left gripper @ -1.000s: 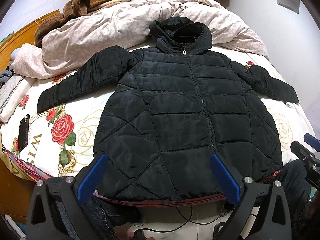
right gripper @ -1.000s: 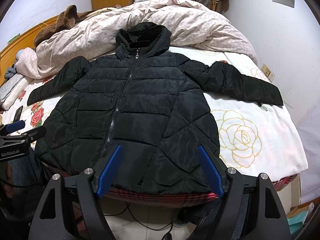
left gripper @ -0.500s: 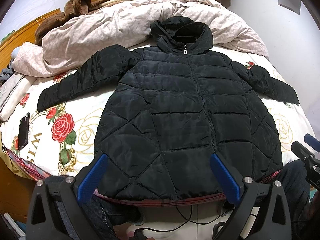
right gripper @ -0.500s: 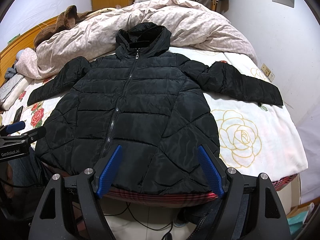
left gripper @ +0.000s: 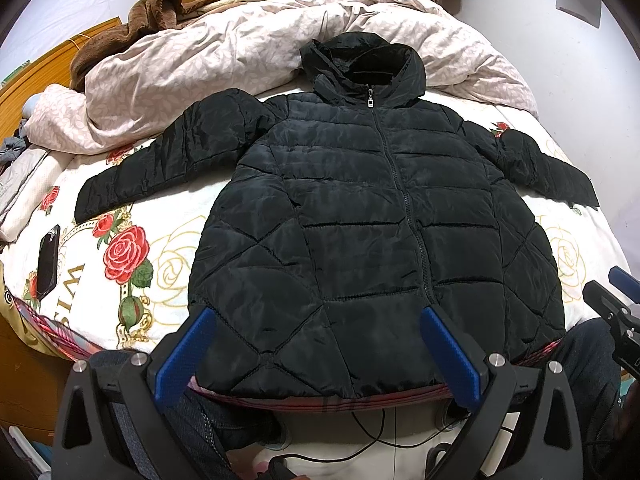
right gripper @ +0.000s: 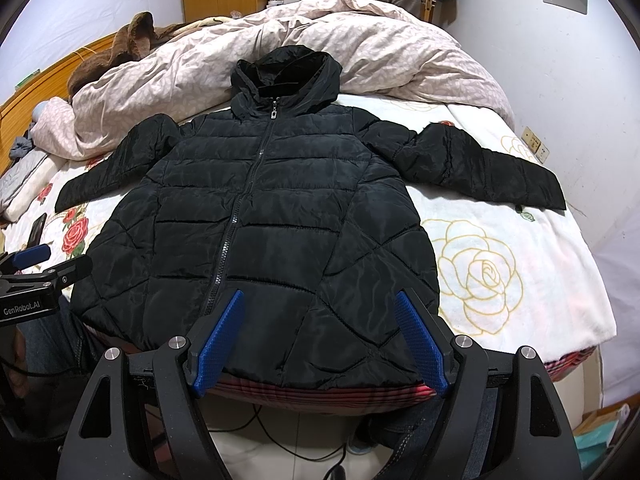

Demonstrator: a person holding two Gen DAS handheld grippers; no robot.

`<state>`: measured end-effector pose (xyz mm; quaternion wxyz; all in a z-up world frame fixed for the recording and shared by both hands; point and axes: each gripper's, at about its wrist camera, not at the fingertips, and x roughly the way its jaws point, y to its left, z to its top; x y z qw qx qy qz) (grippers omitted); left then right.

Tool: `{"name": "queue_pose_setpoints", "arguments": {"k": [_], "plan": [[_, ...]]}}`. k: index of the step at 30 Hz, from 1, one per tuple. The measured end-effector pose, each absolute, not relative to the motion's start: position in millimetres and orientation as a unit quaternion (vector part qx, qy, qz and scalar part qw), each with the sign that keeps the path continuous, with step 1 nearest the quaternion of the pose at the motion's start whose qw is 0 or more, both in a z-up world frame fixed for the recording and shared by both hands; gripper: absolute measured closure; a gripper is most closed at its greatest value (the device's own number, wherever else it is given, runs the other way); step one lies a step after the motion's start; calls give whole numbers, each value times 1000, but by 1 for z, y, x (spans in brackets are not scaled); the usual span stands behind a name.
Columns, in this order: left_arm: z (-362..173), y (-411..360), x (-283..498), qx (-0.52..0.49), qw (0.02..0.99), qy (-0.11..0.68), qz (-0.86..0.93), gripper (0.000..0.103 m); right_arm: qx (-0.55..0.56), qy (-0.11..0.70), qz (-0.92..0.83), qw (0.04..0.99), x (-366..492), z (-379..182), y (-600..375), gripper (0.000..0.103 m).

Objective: Fold large clothes

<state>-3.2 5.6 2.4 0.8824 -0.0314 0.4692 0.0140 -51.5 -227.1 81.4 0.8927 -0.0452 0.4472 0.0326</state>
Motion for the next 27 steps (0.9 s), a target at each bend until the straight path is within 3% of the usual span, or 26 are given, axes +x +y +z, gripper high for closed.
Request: {"name": "queue_pose_setpoints", "arguments": {"k": [27], "plan": [[-10, 36, 21, -42, 877, 478, 24, 0, -51, 438, 45, 896, -23, 82, -216, 26]]}}
